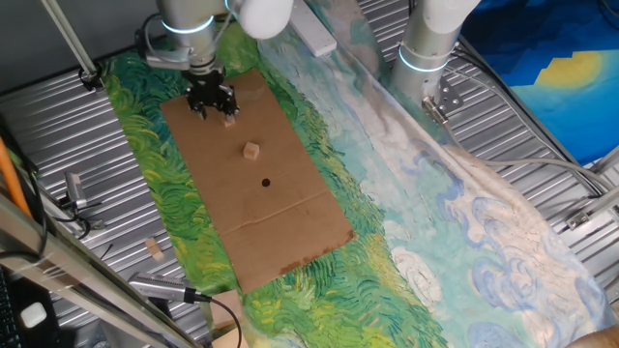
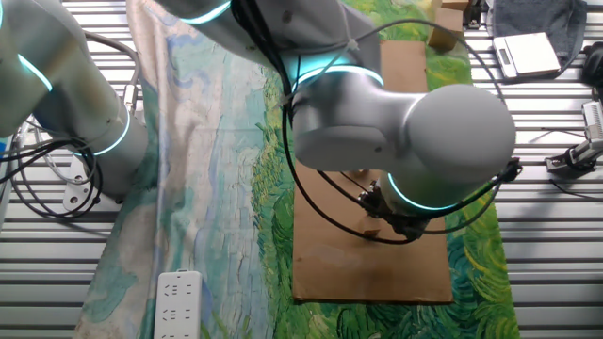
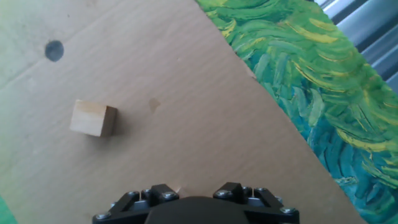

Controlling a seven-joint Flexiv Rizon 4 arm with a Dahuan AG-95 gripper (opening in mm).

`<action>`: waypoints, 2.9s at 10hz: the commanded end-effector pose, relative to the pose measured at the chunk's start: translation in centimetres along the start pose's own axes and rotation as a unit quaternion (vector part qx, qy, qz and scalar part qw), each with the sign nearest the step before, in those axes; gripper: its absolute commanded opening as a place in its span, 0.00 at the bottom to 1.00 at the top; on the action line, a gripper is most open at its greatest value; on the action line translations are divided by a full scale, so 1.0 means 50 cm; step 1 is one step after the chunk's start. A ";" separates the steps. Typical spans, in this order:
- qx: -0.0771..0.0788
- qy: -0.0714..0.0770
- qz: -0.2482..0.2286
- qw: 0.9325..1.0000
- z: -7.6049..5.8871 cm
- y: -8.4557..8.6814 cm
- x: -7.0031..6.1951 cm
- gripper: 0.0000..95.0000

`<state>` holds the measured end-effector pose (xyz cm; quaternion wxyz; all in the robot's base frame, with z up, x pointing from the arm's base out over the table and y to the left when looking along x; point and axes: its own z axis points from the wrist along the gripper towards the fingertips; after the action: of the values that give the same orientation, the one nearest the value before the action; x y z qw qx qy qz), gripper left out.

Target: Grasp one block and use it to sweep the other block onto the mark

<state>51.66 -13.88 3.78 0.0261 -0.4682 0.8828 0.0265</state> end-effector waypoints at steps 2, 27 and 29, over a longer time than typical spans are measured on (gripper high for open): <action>0.006 0.008 -0.013 1.000 0.011 -0.002 0.007 0.60; 0.031 0.027 0.054 0.998 -0.015 0.000 0.003 0.00; 0.029 0.022 0.063 0.997 -0.015 0.000 0.003 0.00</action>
<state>51.58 -14.12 4.43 0.0178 -0.4094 0.9121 -0.0092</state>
